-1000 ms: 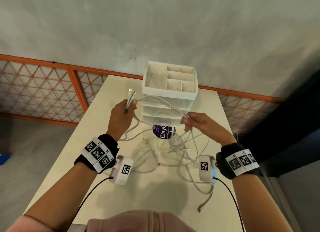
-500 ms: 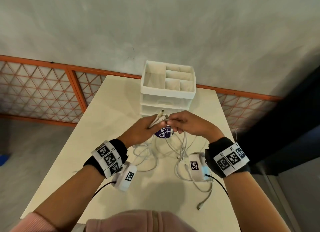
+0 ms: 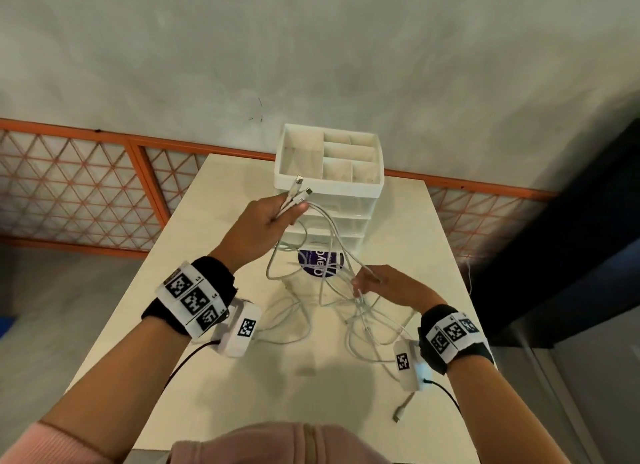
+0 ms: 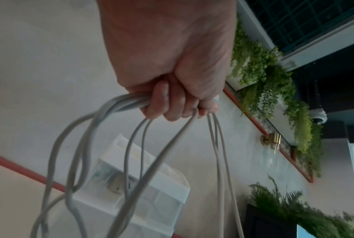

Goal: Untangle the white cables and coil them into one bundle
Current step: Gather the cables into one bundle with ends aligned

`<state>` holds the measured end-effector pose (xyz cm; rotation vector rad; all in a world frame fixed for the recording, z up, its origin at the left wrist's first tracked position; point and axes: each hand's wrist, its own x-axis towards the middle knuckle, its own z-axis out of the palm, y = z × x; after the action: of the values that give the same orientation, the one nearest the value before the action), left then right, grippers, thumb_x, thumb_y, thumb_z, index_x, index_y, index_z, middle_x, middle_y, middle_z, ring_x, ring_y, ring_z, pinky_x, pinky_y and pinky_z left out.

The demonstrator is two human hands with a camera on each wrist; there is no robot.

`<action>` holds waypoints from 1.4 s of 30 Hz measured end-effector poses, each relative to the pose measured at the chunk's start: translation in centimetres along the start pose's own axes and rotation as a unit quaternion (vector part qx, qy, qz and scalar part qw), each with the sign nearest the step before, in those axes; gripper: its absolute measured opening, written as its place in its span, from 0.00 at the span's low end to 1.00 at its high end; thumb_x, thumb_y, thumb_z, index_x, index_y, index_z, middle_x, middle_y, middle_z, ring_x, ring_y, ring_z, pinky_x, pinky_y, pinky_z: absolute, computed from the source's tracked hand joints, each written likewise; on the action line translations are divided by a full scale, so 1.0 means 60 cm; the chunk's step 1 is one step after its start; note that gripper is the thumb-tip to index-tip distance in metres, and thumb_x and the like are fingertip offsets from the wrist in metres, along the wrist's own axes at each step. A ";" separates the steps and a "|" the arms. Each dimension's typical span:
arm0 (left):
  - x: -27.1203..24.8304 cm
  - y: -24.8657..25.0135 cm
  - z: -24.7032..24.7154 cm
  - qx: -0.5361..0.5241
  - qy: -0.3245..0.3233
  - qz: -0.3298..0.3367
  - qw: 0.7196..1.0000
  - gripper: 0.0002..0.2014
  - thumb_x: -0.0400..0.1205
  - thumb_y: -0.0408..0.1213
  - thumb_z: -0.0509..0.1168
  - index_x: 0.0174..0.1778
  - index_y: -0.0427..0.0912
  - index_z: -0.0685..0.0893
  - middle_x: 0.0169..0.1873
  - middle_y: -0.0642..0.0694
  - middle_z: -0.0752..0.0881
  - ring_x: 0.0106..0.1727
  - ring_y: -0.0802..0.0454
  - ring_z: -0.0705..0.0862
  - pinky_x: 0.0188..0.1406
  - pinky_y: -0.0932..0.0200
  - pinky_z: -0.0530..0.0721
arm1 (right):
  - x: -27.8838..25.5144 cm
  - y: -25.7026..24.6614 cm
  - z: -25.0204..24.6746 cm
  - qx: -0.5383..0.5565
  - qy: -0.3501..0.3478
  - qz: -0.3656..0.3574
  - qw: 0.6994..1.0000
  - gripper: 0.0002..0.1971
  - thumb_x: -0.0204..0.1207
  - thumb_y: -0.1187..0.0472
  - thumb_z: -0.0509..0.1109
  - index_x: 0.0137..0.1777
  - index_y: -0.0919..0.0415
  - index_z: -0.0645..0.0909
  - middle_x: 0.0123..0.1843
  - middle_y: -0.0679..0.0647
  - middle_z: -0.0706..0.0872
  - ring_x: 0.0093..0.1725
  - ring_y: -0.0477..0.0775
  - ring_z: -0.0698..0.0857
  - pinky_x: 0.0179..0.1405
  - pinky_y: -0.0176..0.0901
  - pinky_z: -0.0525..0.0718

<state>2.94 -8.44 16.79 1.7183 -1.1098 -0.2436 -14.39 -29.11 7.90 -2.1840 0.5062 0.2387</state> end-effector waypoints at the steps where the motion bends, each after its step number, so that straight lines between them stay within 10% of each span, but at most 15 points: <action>1: -0.001 0.002 0.000 -0.002 0.006 0.003 1.000 0.16 0.84 0.43 0.60 0.28 0.53 0.72 0.23 0.54 0.71 0.27 0.61 0.69 0.31 0.70 0.68 | 0.000 0.005 0.006 0.016 0.006 0.011 1.000 0.11 0.73 0.49 0.74 0.47 0.57 0.84 0.50 0.52 0.90 0.50 0.40 0.86 0.57 0.46 0.80; 7: -0.002 0.018 0.010 -0.004 0.030 0.019 0.999 0.16 0.84 0.42 0.60 0.28 0.51 0.71 0.22 0.52 0.68 0.25 0.60 0.69 0.30 0.71 0.68 | 0.000 -0.066 0.013 0.114 0.015 -0.039 0.993 0.23 0.66 0.49 0.80 0.62 0.41 0.80 0.61 0.43 0.87 0.61 0.42 0.84 0.57 0.33 0.78; 14: 0.010 0.013 -0.006 0.007 0.122 0.031 0.992 0.15 0.85 0.39 0.60 0.31 0.40 0.74 0.15 0.59 0.72 0.23 0.65 0.72 0.29 0.74 0.69 | 0.027 -0.082 0.055 0.076 -0.005 -0.055 0.996 0.08 0.77 0.59 0.71 0.47 0.64 0.85 0.43 0.55 0.90 0.50 0.57 0.89 0.55 0.40 0.83; 21: 0.004 -0.007 -0.008 0.029 0.124 0.019 0.992 0.16 0.85 0.41 0.60 0.30 0.43 0.74 0.21 0.55 0.69 0.25 0.65 0.73 0.29 0.73 0.69 | 0.031 -0.080 0.061 0.071 -0.046 -0.050 0.995 0.22 0.68 0.50 0.79 0.63 0.39 0.82 0.38 0.41 0.79 0.38 0.32 0.79 0.50 0.23 0.74; 24: 0.008 -0.001 -0.007 0.024 0.146 0.030 0.989 0.16 0.85 0.41 0.60 0.31 0.40 0.73 0.21 0.54 0.68 0.24 0.63 0.71 0.29 0.72 0.68 | 0.048 -0.092 0.070 0.014 -0.056 -0.044 0.997 0.11 0.69 0.52 0.78 0.50 0.53 0.89 0.46 0.44 0.87 0.46 0.35 0.83 0.52 0.30 0.77; 29: 0.006 -0.022 -0.035 0.024 0.217 0.018 0.976 0.26 0.84 0.49 0.57 0.30 0.29 0.70 0.22 0.48 0.65 0.26 0.55 0.64 0.29 0.58 0.66 | 0.059 -0.029 0.060 -0.090 0.026 0.036 0.995 0.15 0.72 0.47 0.74 0.29 0.55 0.82 0.38 0.58 0.86 0.44 0.59 0.83 0.51 0.49 0.80; 32: -0.002 -0.041 -0.046 0.061 0.226 0.000 0.972 0.27 0.84 0.49 0.57 0.32 0.26 0.71 0.21 0.50 0.66 0.26 0.54 0.65 0.26 0.66 0.65 | 0.043 0.030 0.044 -0.127 0.044 0.135 0.982 0.29 0.64 0.34 0.69 0.48 0.62 0.84 0.49 0.57 0.79 0.59 0.61 0.79 0.61 0.54 0.76; 34: -0.009 -0.054 -0.043 0.076 0.226 -0.010 0.971 0.25 0.85 0.46 0.58 0.32 0.26 0.71 0.21 0.48 0.67 0.25 0.54 0.66 0.24 0.68 0.65 | 0.028 0.034 0.039 -0.146 0.049 0.157 0.975 0.20 0.72 0.40 0.66 0.47 0.58 0.80 0.60 0.61 0.77 0.65 0.63 0.75 0.67 0.57 0.72; 42: -0.034 -0.108 -0.047 0.121 0.205 -0.099 0.966 0.21 0.86 0.46 0.57 0.37 0.30 0.76 0.26 0.41 0.76 0.32 0.40 0.76 0.31 0.54 0.67 | 0.021 0.026 -0.014 -0.039 0.227 0.042 0.972 0.19 0.85 0.56 0.57 0.44 0.63 0.87 0.43 0.57 0.89 0.48 0.60 0.86 0.60 0.47 0.77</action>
<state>7.19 -4.79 12.04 1.9862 -0.6836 0.1297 -13.95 -30.95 6.88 -2.3003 0.8545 -0.2072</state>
